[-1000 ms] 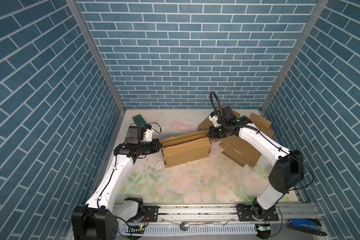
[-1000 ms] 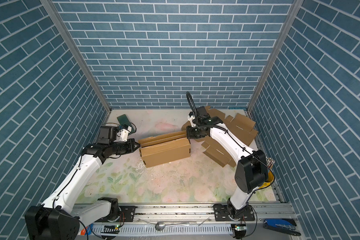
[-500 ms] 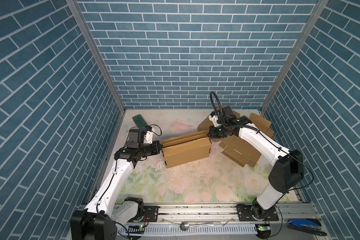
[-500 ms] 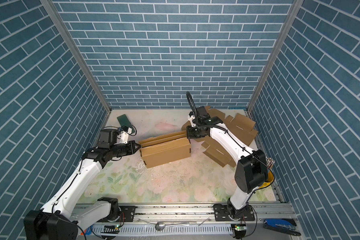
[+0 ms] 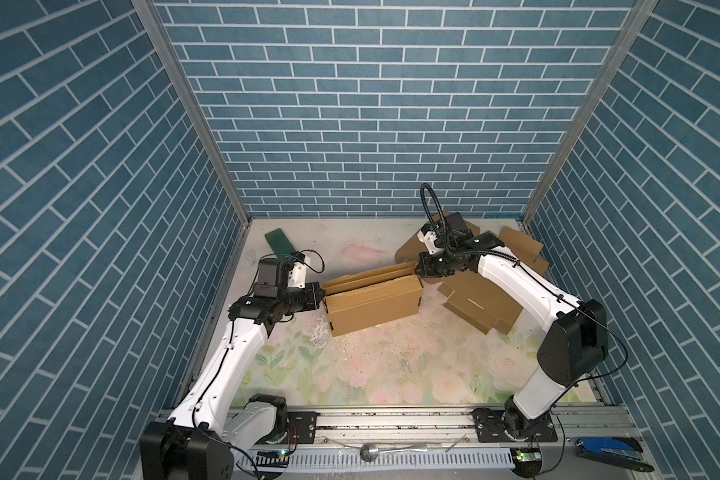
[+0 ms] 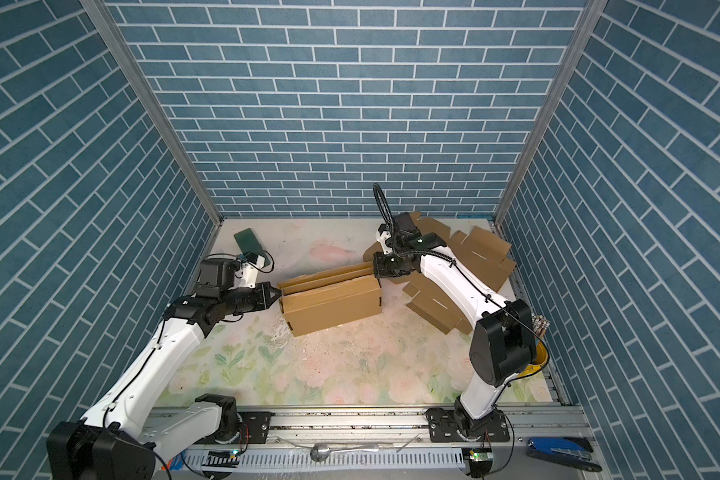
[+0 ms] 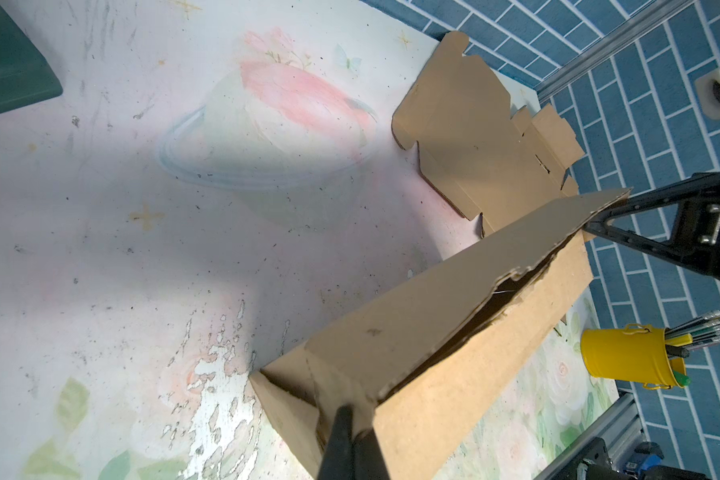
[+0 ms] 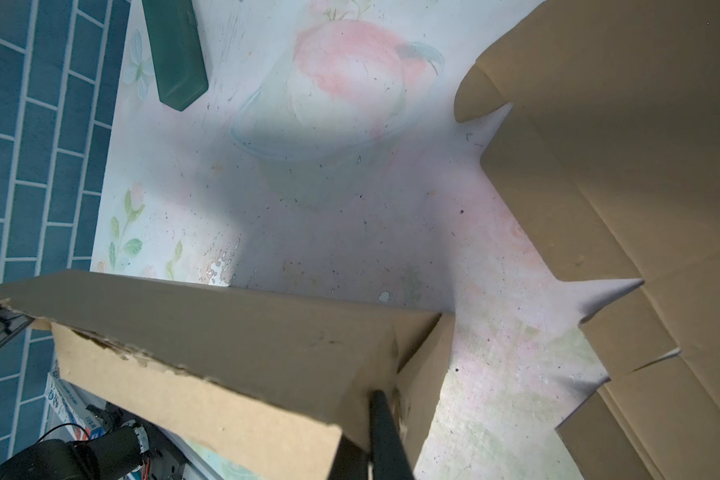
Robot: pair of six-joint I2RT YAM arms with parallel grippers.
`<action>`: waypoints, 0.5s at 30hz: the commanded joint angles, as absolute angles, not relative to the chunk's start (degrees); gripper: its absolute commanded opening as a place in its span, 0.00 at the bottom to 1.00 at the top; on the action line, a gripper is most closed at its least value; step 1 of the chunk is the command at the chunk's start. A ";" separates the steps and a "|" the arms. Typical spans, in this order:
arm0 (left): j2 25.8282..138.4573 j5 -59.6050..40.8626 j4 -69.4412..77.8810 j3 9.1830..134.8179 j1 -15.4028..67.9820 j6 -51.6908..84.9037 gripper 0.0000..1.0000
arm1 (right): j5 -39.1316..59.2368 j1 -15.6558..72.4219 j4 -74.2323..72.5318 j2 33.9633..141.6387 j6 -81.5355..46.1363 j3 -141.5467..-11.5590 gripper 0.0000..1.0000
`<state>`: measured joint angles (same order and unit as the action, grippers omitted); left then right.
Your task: Fold the paper box
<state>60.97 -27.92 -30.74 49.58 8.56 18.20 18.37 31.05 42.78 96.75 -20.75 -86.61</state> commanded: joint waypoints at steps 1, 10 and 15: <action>62.57 -27.51 -39.45 47.49 9.49 17.71 0.00 | 21.61 30.84 48.42 95.94 -21.19 -85.25 0.12; 62.86 -27.45 -38.80 47.59 9.49 17.80 0.00 | 24.61 27.77 50.47 93.16 -18.76 -87.04 0.34; 63.19 -27.42 -38.46 47.64 9.75 17.86 0.00 | 17.89 26.30 57.75 92.05 -9.89 -94.38 0.50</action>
